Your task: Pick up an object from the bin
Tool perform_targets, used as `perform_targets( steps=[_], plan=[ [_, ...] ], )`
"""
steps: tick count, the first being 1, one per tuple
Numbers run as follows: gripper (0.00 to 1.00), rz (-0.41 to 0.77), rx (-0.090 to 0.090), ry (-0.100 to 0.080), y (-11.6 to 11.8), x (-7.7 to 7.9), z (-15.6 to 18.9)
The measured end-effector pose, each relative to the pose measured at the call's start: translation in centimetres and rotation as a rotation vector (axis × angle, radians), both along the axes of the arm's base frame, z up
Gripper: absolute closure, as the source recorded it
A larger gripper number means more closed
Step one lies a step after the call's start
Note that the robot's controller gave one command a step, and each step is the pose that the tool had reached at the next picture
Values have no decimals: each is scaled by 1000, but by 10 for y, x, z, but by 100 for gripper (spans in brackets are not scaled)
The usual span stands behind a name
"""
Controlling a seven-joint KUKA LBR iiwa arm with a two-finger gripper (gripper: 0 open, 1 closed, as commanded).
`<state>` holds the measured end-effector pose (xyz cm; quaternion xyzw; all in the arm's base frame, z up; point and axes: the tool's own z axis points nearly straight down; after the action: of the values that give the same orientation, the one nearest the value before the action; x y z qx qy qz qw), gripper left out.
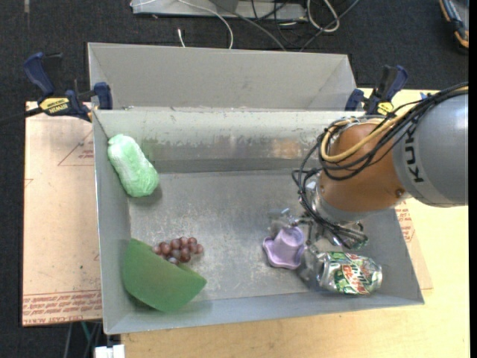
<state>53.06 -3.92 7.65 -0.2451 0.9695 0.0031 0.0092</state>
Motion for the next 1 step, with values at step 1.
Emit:
perform_targets(
  steps=[1],
  plan=[
    [100, -53, 4, -2, 53, 36, 13]
  ],
)
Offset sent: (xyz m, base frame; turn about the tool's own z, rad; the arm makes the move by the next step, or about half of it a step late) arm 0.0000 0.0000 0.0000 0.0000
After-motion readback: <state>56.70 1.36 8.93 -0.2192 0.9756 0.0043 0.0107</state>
